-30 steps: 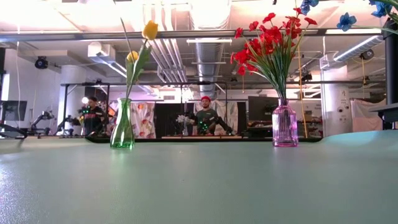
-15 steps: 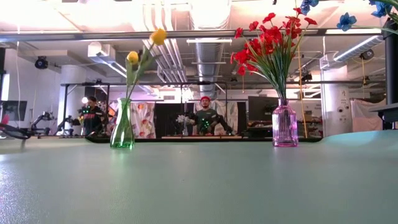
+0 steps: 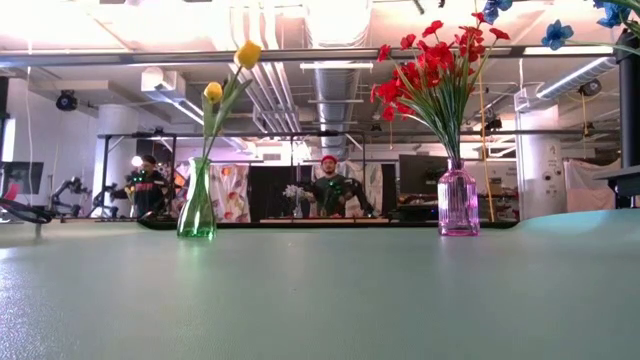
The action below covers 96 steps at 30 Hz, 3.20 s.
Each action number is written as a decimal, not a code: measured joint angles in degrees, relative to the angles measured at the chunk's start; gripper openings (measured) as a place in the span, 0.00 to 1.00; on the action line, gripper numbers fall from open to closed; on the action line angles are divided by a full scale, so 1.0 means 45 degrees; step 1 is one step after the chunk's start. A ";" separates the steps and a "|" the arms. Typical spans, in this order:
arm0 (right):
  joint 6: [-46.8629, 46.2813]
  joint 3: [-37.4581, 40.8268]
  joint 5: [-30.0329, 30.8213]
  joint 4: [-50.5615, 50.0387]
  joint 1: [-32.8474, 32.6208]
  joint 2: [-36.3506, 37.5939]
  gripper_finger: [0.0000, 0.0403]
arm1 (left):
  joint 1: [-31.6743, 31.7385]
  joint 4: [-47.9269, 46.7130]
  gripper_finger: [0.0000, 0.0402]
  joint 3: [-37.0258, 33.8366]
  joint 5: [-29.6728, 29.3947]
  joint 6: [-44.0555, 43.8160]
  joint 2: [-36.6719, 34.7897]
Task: Sort flowers into vase by color
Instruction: Put the yellow tulip into the green vase
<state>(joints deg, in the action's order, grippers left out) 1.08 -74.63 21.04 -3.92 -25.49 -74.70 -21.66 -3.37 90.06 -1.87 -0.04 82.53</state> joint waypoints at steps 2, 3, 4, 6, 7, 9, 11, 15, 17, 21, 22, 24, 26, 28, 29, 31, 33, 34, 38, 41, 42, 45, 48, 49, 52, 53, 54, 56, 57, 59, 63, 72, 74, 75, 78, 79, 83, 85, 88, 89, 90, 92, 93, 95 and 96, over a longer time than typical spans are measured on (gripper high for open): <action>-0.0149 0.0005 0.0004 0.0153 0.0003 0.0026 0.54 | -0.0056 0.0298 0.99 -0.0019 0.0190 0.0112 0.0275; -0.0221 0.0005 0.0004 0.0240 0.0003 0.0039 0.56 | -0.0084 0.0606 0.99 -0.0050 0.0386 0.0126 0.0401; -0.0233 0.0005 0.0006 0.0385 0.0003 0.0036 0.58 | -0.0114 0.0919 0.99 -0.0101 0.0588 0.0138 0.0534; -0.0237 0.0005 0.0004 0.0580 0.0003 -0.0010 0.63 | -0.0128 0.1621 0.99 -0.0228 0.1063 0.0211 0.0760; -0.0237 0.0005 -0.0001 0.0682 0.0003 -0.0091 0.65 | -0.0128 0.1861 0.99 -0.0303 0.1270 0.0235 0.0845; -0.0247 0.0000 -0.0015 0.0807 0.0003 -0.0292 0.69 | -0.0123 0.2327 0.99 -0.0467 0.1316 0.0235 0.0980; -0.0465 0.0005 -0.0104 0.0763 0.0003 -0.0501 0.71 | -0.0118 0.2496 0.99 -0.0624 0.1311 0.0232 0.1077; -0.0855 0.0005 -0.0043 0.0809 0.0031 -0.0696 0.71 | -0.0125 0.3023 0.99 -0.0675 0.1312 0.0176 0.1399; -0.0913 0.0005 -0.0001 0.0748 0.0032 -0.0723 0.69 | -0.0192 0.3272 0.99 -0.0680 0.1312 0.0085 0.1523; -0.0987 0.0005 0.0004 0.0761 0.0090 -0.0748 0.58 | -0.0251 0.3881 0.99 -0.0680 0.1316 -0.0277 0.1611; -0.1000 0.0005 0.0005 0.0758 0.0090 -0.0748 0.53 | -0.0263 0.4107 0.99 -0.0680 0.1316 -0.0448 0.1649; -0.1000 0.0005 0.0004 0.0749 0.0090 -0.0753 0.44 | -0.0296 0.4586 0.99 -0.0680 0.1316 -0.0686 0.1750; -0.1000 0.0005 -0.0003 0.0730 0.0085 -0.0753 0.33 | -0.0346 0.4833 0.99 -0.0685 0.1316 -0.0742 0.1826; -0.0953 0.0005 -0.0005 0.0640 0.0085 -0.0753 0.21 | -0.0346 0.4999 0.99 -0.0685 0.1316 -0.0770 0.1866; -0.0888 0.0005 -0.0005 0.0619 0.0085 -0.0753 0.15 | -0.0346 0.5073 0.99 -0.0690 0.1316 -0.0779 0.1868; -0.0725 0.0005 -0.0001 0.0596 0.0076 -0.0753 0.06 | -0.0346 0.5202 0.99 -0.0690 0.1316 -0.0824 0.1868; -0.0745 0.0005 -0.0015 0.0595 0.0056 -0.0753 0.04 | -0.0346 0.5309 0.99 -0.0690 0.1316 -0.0807 0.1868; -0.0775 0.0005 -0.0050 0.0575 0.0056 -0.0753 0.04 | -0.0346 0.5375 0.99 -0.0690 0.1316 -0.0799 0.1868; -0.0817 0.0005 -0.0055 0.0356 0.0056 -0.0753 0.03 | -0.0346 0.5648 0.99 -0.0695 0.1316 -0.0800 0.1878; -0.0764 0.0005 -0.0298 0.0267 0.0060 -0.0753 0.03 | -0.0307 0.5602 0.99 -0.0695 0.1319 -0.0640 0.1878; -0.0728 0.0005 -0.0592 0.0271 0.0061 -0.0753 0.03 | -0.0303 0.5517 0.99 -0.0695 0.1319 -0.0539 0.1872; -0.0756 0.0005 -0.1186 0.0248 0.0066 -0.0753 0.03 | -0.0256 0.5035 0.99 -0.0695 0.1352 -0.0322 0.1765; -0.0922 0.0000 -0.1200 0.0243 0.0076 -0.0748 0.03 | -0.0177 0.4842 0.99 -0.0695 0.1302 -0.0221 0.1626; -0.0942 0.0000 -0.1205 0.0224 0.0080 -0.0744 0.03 | -0.0156 0.4885 0.99 -0.0695 0.1297 -0.0229 0.1603; -0.0937 -0.0012 -0.1178 0.0099 0.0080 -0.0738 0.03 | -0.0117 0.5307 0.99 -0.0695 0.1286 -0.0481 0.1582; -0.0935 -0.0015 -0.1047 0.0087 0.0080 -0.0738 0.03 | -0.0113 0.5487 0.99 -0.0695 0.1282 -0.0615 0.1582; -0.0915 -0.0015 -0.0871 0.0076 0.0080 -0.0738 0.03 | -0.0113 0.5630 0.99 -0.0695 0.1271 -0.0699 0.1577; -0.0854 -0.0015 -0.0661 -0.0029 0.0076 -0.0738 0.03 | -0.0099 0.5840 0.99 -0.0695 0.1223 -0.0774 0.1558; -0.0803 -0.0009 -0.0659 -0.0119 0.0075 -0.0738 0.03 | -0.0099 0.5962 0.99 -0.0690 0.1195 -0.0821 0.1533; -0.0745 0.0031 -0.0726 -0.0327 0.0066 -0.0757 0.03 | -0.0094 0.6322 0.99 -0.0668 0.1148 -0.0932 0.1478; -0.0717 0.0053 -0.0529 -0.0370 0.0091 -0.0791 0.03 | -0.0094 0.6704 0.99 -0.0612 0.1112 -0.1152 0.1382; -0.0284 0.0049 -0.1997 -0.0493 0.0101 -0.0748 0.03 | -0.0094 0.5078 0.99 -0.0641 0.1185 -0.0625 0.0613; -0.0088 0.0049 -0.2852 -0.0488 0.0009 -0.0748 0.03 | -0.0094 0.3991 0.99 -0.0641 0.1182 -0.0204 0.0175; 0.0037 0.0052 -0.3025 -0.0414 -0.0074 -0.0760 0.03 | -0.0094 0.3379 0.99 -0.0641 0.1185 0.0083 -0.0054; 0.0459 0.0122 -0.3006 -0.0286 -0.0360 -0.0763 0.03 | -0.0225 0.1617 0.99 -0.0643 0.0722 0.1070 -0.0730; 0.0537 0.0127 -0.2984 -0.0261 -0.0441 -0.0768 0.03 | -0.0334 0.1159 0.99 -0.0674 0.0236 0.1261 -0.0913; 0.0861 0.0151 -0.2658 0.0082 -0.0701 -0.0777 0.03 | -0.0973 -0.0161 0.99 -0.1121 -0.2152 0.1688 -0.1337; 0.1000 0.0157 -0.2637 0.0238 -0.0762 -0.0777 0.03 | -0.1312 -0.0158 0.99 -0.1828 -0.2918 0.1660 -0.1616; 0.1117 0.0170 -0.2643 0.0644 -0.0770 -0.0777 0.03 | -0.1730 0.0740 0.99 -0.3368 -0.3574 0.1302 -0.2189; 0.1195 0.0170 -0.2643 0.0803 -0.0761 -0.0777 0.03 | -0.1844 0.1232 0.99 -0.4015 -0.3808 0.1198 -0.2420; 0.1237 0.0170 -0.2639 0.0927 -0.0755 -0.0777 0.03 | -0.1931 0.1692 0.99 -0.4695 -0.4049 0.1104 -0.2640; 0.1262 0.0170 -0.2603 0.1264 -0.0732 -0.0777 0.03 | -0.1954 0.2828 0.99 -0.5947 -0.4371 0.0956 -0.3021; 0.1268 0.0170 -0.2447 0.1485 -0.0721 -0.0777 0.03 | -0.1954 0.3426 0.99 -0.6551 -0.4386 0.0760 -0.3164; 0.1280 0.0170 -0.1769 0.1830 -0.0721 -0.0775 0.03 | -0.1949 0.4939 0.99 -0.7581 -0.4392 -0.0261 -0.3232; 0.1303 0.0170 -0.1350 0.1945 -0.0721 -0.0772 0.03 | -0.1949 0.5704 0.99 -0.8067 -0.4383 -0.0652 -0.3214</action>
<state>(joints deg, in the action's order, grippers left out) 6.94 -73.87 14.97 4.83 -28.73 -78.17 -30.44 22.29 53.76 -21.59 -2.98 68.07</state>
